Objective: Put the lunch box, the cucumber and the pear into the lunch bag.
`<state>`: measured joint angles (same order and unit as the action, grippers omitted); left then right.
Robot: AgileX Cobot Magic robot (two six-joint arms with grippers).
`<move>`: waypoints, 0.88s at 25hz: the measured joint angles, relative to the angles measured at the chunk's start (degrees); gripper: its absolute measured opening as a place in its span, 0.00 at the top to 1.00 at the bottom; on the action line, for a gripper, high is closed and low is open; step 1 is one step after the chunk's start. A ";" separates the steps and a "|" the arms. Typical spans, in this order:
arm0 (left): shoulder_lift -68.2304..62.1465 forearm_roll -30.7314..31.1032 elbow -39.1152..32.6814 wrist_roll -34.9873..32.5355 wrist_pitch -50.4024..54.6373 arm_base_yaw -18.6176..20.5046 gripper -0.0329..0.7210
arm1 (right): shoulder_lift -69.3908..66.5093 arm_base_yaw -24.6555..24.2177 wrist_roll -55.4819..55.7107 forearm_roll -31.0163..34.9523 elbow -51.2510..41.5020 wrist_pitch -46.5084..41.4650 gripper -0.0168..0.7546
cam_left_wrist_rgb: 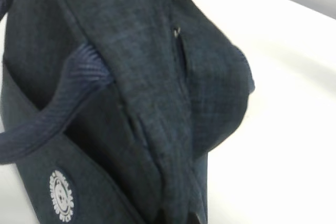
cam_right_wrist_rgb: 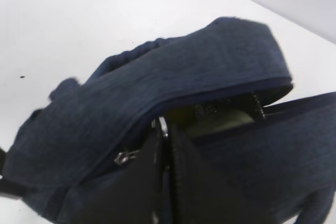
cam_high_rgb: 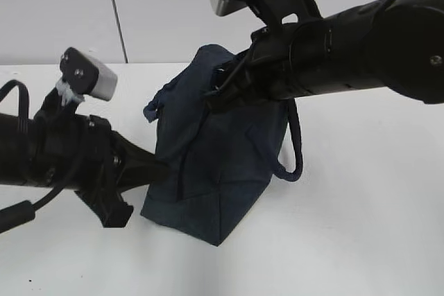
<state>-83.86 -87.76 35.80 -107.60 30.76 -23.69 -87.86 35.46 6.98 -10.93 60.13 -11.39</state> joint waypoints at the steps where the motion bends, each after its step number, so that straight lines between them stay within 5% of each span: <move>1: 0.08 0.00 -0.73 0.00 -0.11 0.00 0.97 | 0.00 -0.22 0.00 -0.14 0.00 0.10 0.97; 13: 3.60 2.11 -3.52 1.28 -0.92 0.00 0.97 | -3.99 -2.23 0.00 -3.80 2.87 0.86 0.97; 22: 9.92 8.79 -4.04 11.55 -4.63 0.07 0.97 | -9.05 -10.40 0.11 -3.21 10.78 -3.66 0.97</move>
<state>-73.94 -78.97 31.77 -96.05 26.13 -23.62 -96.91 25.06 7.09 -14.14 70.91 -15.05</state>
